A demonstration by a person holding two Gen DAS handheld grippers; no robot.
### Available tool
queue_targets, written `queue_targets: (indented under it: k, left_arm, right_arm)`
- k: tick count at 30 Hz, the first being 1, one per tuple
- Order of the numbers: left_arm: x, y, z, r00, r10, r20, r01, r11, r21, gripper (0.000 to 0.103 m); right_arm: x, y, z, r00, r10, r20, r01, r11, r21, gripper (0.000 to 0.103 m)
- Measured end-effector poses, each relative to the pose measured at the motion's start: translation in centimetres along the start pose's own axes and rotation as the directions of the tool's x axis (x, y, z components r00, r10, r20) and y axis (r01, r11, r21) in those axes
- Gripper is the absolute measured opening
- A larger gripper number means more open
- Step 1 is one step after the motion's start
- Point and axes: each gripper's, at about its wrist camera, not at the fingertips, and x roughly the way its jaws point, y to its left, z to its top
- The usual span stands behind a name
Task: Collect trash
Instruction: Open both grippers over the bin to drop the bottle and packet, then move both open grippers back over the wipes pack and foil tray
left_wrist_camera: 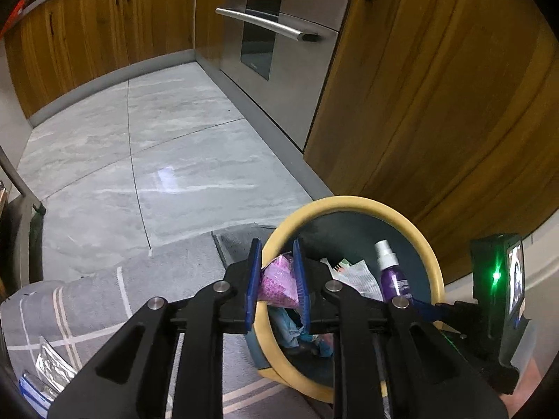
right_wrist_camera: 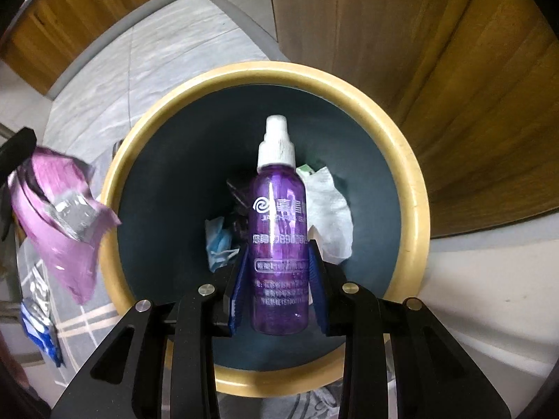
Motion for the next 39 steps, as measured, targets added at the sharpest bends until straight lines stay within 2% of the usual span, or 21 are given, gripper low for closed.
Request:
queue_targets:
  k: [3, 4, 8, 18, 20, 23, 27, 34, 39]
  left_arm:
    - [0.2, 0.2, -0.4, 0.999, -0.038, -0.020, 0.038, 0.999, -0.014, 0.027]
    - [0.1, 0.2, -0.4, 0.999, -0.040, -0.020, 0.040, 0.999, -0.013, 0.032]
    - [-0.8, 0.4, -0.6, 1.000, -0.020, 0.008, 0.020, 1.000, -0.002, 0.048]
    - [-4.3, 3.3, -2.6, 0.996, 0.074, 0.043, -0.074, 0.997, 0.004, 0.062]
    - [-5.3, 4.5, -3.6, 0.995, 0.094, 0.040, -0.094, 0.995, -0.018, 0.069]
    - [-6.9, 6.2, -5.2, 0.993, 0.118, 0.029, -0.117, 0.993, -0.030, 0.072]
    - [-9.7, 8.4, -7.1, 0.987, 0.159, 0.039, -0.157, 0.987, -0.043, 0.078]
    - [-15.2, 13.5, -9.8, 0.967, 0.252, 0.049, -0.247, 0.965, -0.085, 0.079]
    - [-17.7, 16.8, -12.0, 0.951, 0.303, 0.053, -0.296, 0.948, -0.120, 0.080]
  right_arm:
    - [-0.1, 0.2, 0.1, 1.000, -0.013, 0.010, 0.013, 1.000, -0.012, 0.041]
    - [-0.1, 0.2, 0.1, 1.000, -0.012, 0.012, 0.012, 1.000, -0.014, 0.046]
    - [-0.2, 0.2, 0.2, 1.000, -0.008, 0.024, 0.009, 1.000, -0.018, 0.052]
    - [-1.1, 1.8, 0.5, 0.998, 0.015, 0.062, -0.010, 0.997, -0.072, 0.078]
    - [-1.6, 2.4, 0.5, 0.997, 0.030, 0.076, -0.023, 0.995, -0.095, 0.082]
    - [-2.5, 3.5, 0.5, 0.991, 0.059, 0.122, -0.043, 0.990, -0.131, 0.090]
    - [-3.5, 4.7, 0.3, 0.983, 0.075, 0.165, -0.046, 0.984, -0.175, 0.092]
    - [-4.6, 7.0, -0.2, 0.976, 0.080, 0.203, -0.025, 0.966, -0.257, 0.092]
    - [-5.4, 8.9, -1.1, 0.971, 0.068, 0.227, 0.011, 0.944, -0.331, 0.093]
